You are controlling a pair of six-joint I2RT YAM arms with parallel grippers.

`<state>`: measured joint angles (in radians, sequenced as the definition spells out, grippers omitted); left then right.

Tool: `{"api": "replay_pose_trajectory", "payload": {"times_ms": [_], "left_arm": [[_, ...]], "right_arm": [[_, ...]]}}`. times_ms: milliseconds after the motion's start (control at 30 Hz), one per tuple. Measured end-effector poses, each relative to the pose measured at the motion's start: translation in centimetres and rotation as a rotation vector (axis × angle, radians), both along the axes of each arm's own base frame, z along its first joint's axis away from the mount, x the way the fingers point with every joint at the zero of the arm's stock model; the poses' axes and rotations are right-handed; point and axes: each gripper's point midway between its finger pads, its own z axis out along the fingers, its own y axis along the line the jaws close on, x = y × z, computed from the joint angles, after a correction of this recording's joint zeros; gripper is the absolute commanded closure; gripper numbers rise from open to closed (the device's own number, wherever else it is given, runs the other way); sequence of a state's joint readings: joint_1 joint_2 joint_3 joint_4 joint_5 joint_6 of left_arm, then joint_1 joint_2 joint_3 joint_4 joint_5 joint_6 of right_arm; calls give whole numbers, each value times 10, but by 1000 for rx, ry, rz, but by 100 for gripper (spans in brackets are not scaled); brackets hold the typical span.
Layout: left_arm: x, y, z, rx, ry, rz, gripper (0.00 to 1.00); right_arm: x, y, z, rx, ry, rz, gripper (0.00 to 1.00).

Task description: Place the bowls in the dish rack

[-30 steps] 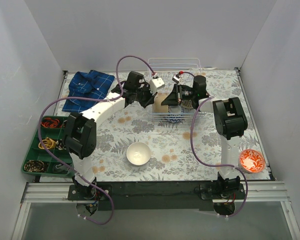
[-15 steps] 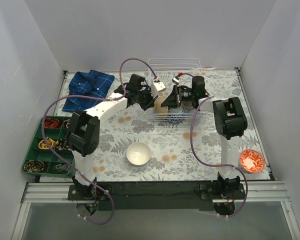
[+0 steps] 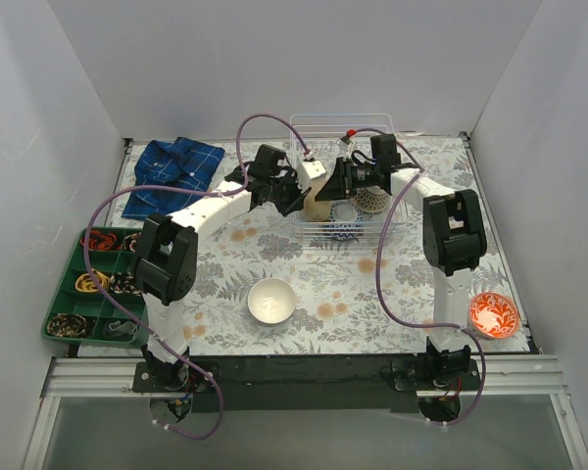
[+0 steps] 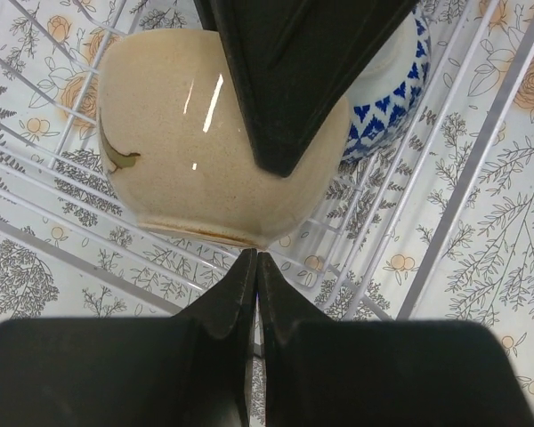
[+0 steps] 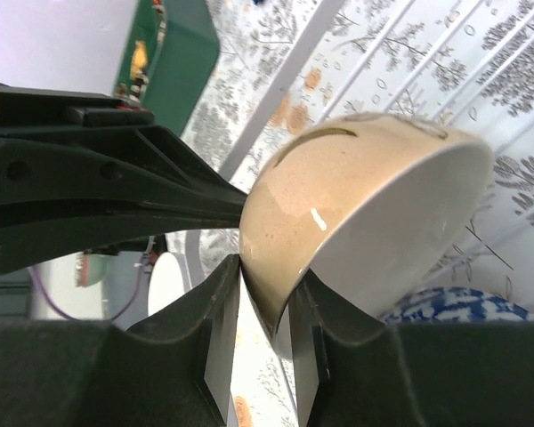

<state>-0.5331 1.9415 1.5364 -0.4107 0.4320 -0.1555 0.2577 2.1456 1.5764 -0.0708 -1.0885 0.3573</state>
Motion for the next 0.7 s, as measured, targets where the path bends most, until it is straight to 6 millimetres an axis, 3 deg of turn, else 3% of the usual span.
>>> {"api": "replay_pose_trajectory", "payload": {"times_ms": [367, 500, 700], "left_arm": [[3, 1, -1, 11, -15, 8, 100], [9, 0, -2, 12, -34, 13, 100], [14, 0, -1, 19, -64, 19, 100]], "right_arm": [[-24, -17, -21, -148, -8, -33, 56], [-30, -24, -29, -190, 4, -44, 43], [-35, -33, -19, -246, -43, -63, 38]]}}
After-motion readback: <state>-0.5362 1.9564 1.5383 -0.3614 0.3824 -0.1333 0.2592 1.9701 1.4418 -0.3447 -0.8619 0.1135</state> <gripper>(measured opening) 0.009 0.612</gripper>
